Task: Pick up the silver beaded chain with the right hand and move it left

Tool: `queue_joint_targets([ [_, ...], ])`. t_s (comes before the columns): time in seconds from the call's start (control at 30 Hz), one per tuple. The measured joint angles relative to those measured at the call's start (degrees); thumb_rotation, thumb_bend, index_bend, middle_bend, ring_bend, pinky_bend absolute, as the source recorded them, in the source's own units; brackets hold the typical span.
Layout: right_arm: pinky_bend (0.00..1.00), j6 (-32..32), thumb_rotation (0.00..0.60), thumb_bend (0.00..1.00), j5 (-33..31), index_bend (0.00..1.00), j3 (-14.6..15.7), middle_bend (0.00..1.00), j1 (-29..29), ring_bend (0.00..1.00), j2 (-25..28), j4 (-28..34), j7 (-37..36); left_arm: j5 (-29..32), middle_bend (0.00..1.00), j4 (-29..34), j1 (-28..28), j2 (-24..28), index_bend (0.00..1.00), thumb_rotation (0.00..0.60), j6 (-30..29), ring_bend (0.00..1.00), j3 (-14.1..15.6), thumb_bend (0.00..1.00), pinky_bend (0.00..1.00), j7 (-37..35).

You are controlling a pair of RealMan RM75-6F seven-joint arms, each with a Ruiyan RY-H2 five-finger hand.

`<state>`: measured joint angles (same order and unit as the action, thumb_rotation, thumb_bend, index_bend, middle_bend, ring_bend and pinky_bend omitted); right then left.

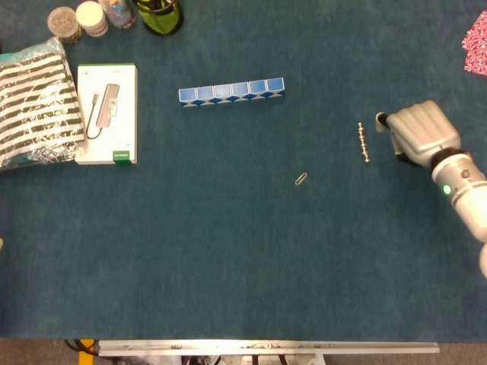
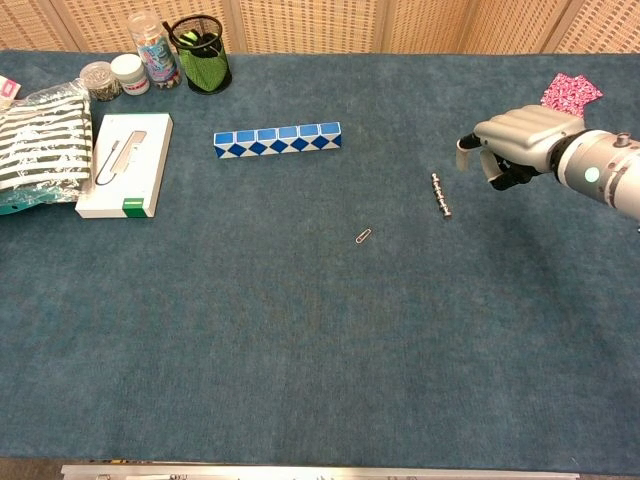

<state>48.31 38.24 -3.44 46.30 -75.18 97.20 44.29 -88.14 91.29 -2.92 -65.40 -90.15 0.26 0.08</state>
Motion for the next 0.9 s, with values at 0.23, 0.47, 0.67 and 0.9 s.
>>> queue_joint_targets([
  [0.23,1.0,0.47,0.6,1.0,-4.54,0.34,1.6,1.0,2.49,1.0,-2.91,-3.27,1.2,0.41,0.06,-0.31,0.22,-0.35,0.0,0.6,0.7,0.03,0.09,0.1,0.04,-0.35],
  [0.47,1.0,0.45,0.6,1.0,-7.17,0.34,2.49,1.0,4.31,1.0,-5.2,-6.43,1.14,0.65,0.06,-0.41,0.21,-0.37,0.0,0.6,0.59,0.03,0.0,0.1,0.04,-0.49],
  [0.67,1.0,0.15,0.6,1.0,-8.48,0.34,2.98,1.0,5.56,1.0,-7.11,-8.85,0.78,0.77,0.06,-0.55,0.18,-0.51,0.0,0.6,0.56,0.03,0.01,0.1,0.04,-0.7],
  [0.9,1.0,-0.1,0.6,1.0,-9.37,0.34,3.35,1.0,6.55,1.0,-8.96,-10.8,0.26,0.87,0.06,-0.99,0.15,-0.72,0.0,0.6,0.63,0.03,0.08,0.1,0.04,-1.08],
])
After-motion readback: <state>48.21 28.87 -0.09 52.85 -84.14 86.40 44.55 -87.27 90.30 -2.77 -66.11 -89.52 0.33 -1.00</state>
